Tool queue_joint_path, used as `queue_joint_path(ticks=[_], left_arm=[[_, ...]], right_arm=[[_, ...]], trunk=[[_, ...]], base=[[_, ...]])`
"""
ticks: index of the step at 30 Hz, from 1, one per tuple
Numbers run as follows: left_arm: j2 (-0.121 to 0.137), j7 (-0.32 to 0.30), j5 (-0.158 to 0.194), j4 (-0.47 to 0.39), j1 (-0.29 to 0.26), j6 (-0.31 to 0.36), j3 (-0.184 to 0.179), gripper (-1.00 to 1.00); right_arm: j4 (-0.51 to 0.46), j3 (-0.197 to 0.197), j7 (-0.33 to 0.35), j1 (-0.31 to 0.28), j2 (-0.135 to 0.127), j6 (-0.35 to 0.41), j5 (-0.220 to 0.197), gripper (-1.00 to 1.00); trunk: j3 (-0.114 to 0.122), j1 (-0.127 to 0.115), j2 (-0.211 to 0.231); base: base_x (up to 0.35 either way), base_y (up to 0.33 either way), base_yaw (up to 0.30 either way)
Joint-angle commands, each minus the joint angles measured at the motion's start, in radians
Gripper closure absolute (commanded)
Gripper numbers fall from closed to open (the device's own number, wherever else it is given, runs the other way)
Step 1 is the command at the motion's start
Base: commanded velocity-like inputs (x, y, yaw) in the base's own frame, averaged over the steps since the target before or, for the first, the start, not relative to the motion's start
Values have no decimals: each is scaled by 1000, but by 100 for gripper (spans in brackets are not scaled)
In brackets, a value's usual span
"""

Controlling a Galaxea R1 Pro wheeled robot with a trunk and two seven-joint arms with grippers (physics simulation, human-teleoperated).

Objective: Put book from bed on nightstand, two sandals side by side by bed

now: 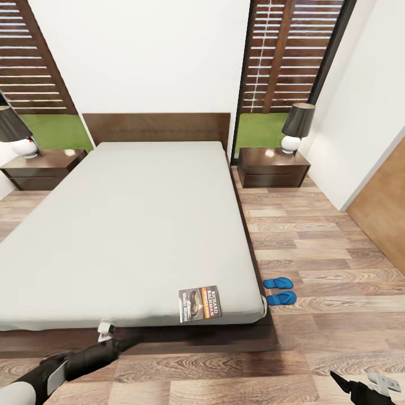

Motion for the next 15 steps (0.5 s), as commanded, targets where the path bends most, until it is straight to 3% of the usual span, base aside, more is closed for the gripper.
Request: queue_joint_path(ticks=[1,8,15], left_arm=[[0,-7,5,15,0,-7,-6,-100],[-1,-47,-23,118,24,-164,-8,-100],[3,-45,-32,127,84,-201,-7,-100]], right_arm=[[3,-2,5,-1,0,-3,-2,-100],[2,-2,5,-1,0,-3,-1,-100],[2,-2,5,-1,0,-3,3,-100]], trunk=[[-1,0,-1],[-1,0,-1],[-1,0,-1]], base=[[0,0,0],[0,0,0],[0,0,0]])
